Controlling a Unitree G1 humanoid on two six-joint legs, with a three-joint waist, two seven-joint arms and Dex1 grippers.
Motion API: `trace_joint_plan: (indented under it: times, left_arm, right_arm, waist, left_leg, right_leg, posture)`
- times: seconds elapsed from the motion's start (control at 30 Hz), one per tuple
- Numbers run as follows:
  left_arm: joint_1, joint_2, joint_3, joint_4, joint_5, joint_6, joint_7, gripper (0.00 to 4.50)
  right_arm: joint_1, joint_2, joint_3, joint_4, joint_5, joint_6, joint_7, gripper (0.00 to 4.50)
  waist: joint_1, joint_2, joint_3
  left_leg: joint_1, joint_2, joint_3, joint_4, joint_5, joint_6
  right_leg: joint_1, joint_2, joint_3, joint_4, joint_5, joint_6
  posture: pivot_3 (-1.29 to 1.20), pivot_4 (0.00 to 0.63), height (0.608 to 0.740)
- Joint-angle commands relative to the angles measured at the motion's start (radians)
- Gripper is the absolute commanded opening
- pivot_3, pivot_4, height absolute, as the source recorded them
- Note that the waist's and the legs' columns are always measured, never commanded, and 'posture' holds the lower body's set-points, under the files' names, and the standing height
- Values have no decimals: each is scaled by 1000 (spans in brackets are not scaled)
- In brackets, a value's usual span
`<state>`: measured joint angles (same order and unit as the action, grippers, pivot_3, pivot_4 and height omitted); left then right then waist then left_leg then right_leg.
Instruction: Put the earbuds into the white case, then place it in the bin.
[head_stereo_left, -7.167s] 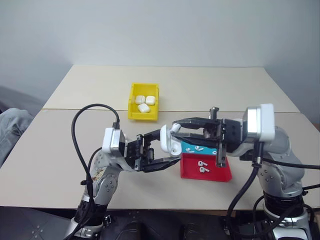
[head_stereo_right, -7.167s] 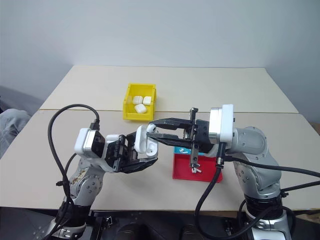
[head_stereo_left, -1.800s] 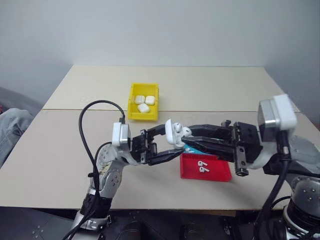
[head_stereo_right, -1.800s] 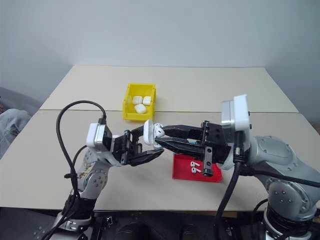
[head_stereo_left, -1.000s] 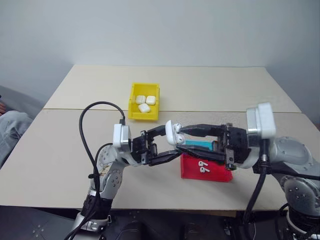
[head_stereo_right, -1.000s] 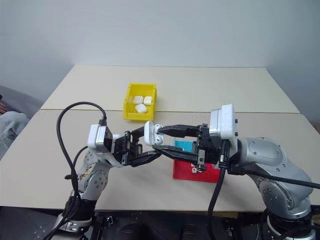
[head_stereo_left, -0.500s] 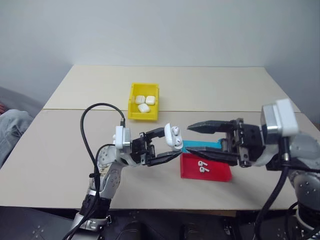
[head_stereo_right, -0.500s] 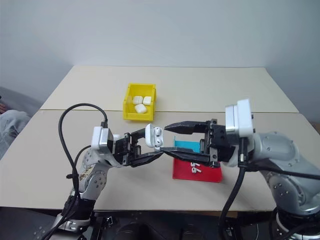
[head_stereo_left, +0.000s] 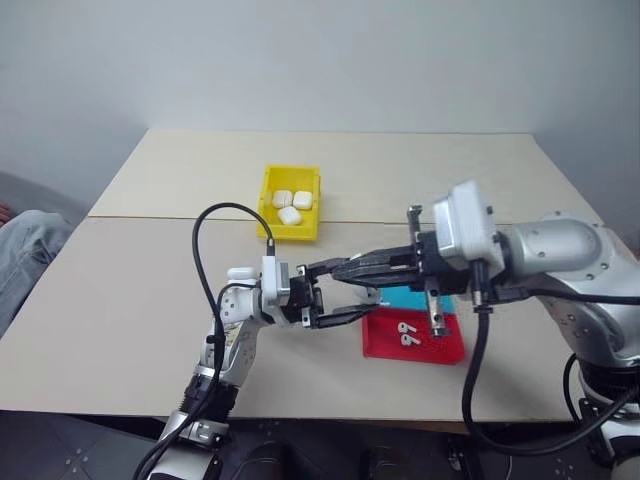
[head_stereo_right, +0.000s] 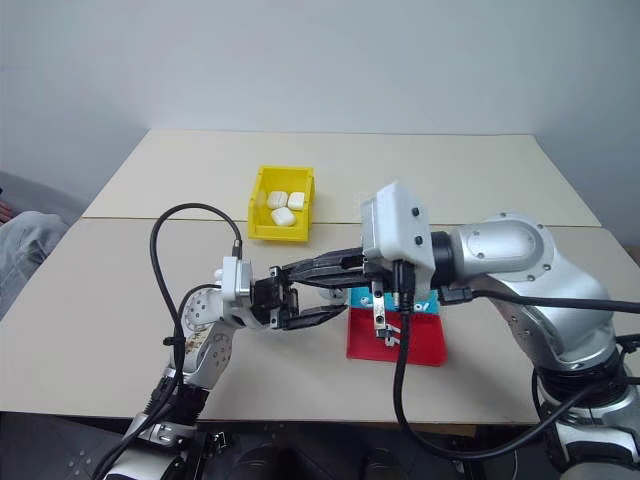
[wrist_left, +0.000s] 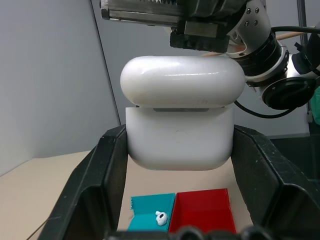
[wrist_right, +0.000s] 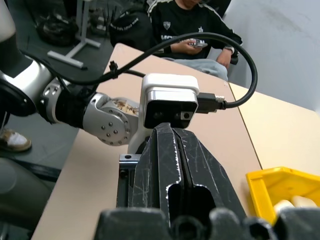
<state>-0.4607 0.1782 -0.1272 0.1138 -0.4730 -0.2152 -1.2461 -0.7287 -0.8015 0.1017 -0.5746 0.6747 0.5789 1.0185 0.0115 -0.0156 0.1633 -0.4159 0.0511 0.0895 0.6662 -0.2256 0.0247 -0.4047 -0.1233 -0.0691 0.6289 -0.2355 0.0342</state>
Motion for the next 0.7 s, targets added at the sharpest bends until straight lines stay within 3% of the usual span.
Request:
trace_joint_plan:
  times: [0.03,0.37,0.7]
  left_arm:
    - [5,4,11,-56,-20,-19,3,2818]
    - [25,27,30,-97,-53,5,19,2818]
    - [17,32,43,-71,-38,-8,39,2818]
  right_arm:
    - [-14,-7,32,-23,-90,-42,-2,35]
    - [45,-69,37,3,-208,-95,45,35]
    - [36,-57,-92,18,-128,-91,35,35]
  waist:
    - [0,0,0]
    - [0,0,0]
    - [-1,0,0]
  left_leg:
    - [0,0,0,0,0,0]
    - [0,0,1,0,0,0]
    - [0,0,0,0,0,0]
  right_leg:
    - [0,0,0,0,0,0]
    - [0,0,0,0,0,0]
    - [0,0,0,0,0,0]
  posture:
    - [0,150,740]
    - [0,150,740]
    - [0,150,740]
